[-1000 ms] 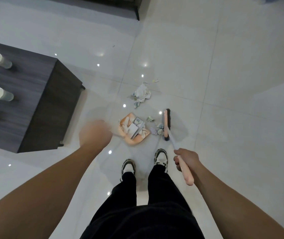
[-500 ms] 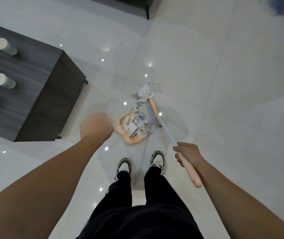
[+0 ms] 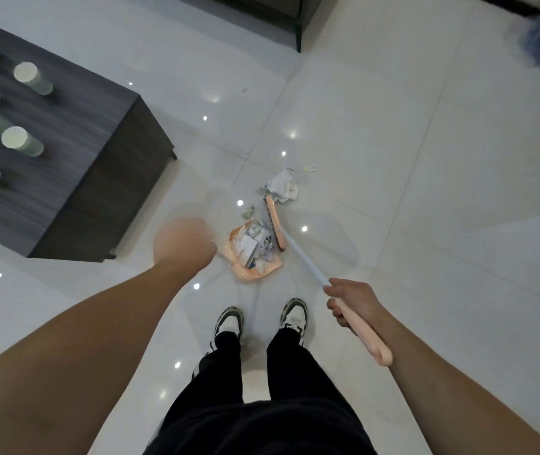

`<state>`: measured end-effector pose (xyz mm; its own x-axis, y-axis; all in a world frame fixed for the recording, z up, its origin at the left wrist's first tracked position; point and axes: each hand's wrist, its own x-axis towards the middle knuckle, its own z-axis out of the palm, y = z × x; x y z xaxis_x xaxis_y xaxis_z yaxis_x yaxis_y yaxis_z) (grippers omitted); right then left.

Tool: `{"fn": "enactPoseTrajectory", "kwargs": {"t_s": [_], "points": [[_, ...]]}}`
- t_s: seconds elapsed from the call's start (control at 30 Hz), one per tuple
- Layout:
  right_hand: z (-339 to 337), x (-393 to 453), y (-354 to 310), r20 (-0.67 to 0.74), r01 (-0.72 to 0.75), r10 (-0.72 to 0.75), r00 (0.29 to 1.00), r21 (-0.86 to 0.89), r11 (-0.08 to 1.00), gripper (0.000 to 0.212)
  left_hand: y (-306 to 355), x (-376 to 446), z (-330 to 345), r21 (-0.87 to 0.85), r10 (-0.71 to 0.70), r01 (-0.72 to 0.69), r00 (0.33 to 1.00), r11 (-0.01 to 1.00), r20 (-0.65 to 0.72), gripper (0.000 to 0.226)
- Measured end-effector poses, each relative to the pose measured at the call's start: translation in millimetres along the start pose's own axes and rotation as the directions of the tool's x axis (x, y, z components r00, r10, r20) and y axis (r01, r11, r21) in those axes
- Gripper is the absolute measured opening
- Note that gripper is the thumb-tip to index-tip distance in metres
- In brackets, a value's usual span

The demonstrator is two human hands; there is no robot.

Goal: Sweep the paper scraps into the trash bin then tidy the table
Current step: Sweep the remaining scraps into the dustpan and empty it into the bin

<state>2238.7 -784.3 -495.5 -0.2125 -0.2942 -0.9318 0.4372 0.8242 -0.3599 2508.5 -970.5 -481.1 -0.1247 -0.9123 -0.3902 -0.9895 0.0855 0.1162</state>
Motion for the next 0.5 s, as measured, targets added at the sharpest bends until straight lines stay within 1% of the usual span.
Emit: {"fn": "enactPoseTrajectory", "kwargs": {"t_s": [0.1,0.2,0.27,0.3,0.4,0.5], "points": [[6.6,-7.9,-23.0,-0.044,0.071,-0.075,0.996,-0.096,0.993,0.024,-16.7,-7.2,-4.9,-0.013,-0.04,0.04,0.999,0.999,-0.007,0.007],[19.4,-12.1,-47.9,-0.073,0.124,-0.136,0.988,-0.141,0.982,0.022,-35.9,-11.8,-12.0,-0.026,-0.098,0.097,0.995,0.995,-0.036,0.01],[30.6,-12.9,-60.8,-0.091,0.154,-0.171,0.981,-0.165,0.974,0.01,-50.7,-9.9,-19.8,-0.029,-0.132,0.131,0.99,0.991,-0.049,0.01],[35.7,-12.9,-64.2,-0.102,0.167,-0.187,0.977,-0.177,0.97,0.008,-57.6,-7.9,-24.0,-0.037,-0.144,0.143,0.988,0.989,-0.05,0.011],[45.1,-9.0,-73.9,-0.115,0.194,-0.226,0.967,-0.239,0.952,0.019,-75.1,2.5,-35.9,-0.06,-0.182,0.178,0.982,0.982,-0.057,0.018],[48.2,1.4,-91.8,-0.145,0.2,-0.253,0.956,-0.308,0.93,0.021,-90.8,4.1,-41.5,-0.071,-0.229,0.227,0.973,0.971,-0.032,0.02]]}}
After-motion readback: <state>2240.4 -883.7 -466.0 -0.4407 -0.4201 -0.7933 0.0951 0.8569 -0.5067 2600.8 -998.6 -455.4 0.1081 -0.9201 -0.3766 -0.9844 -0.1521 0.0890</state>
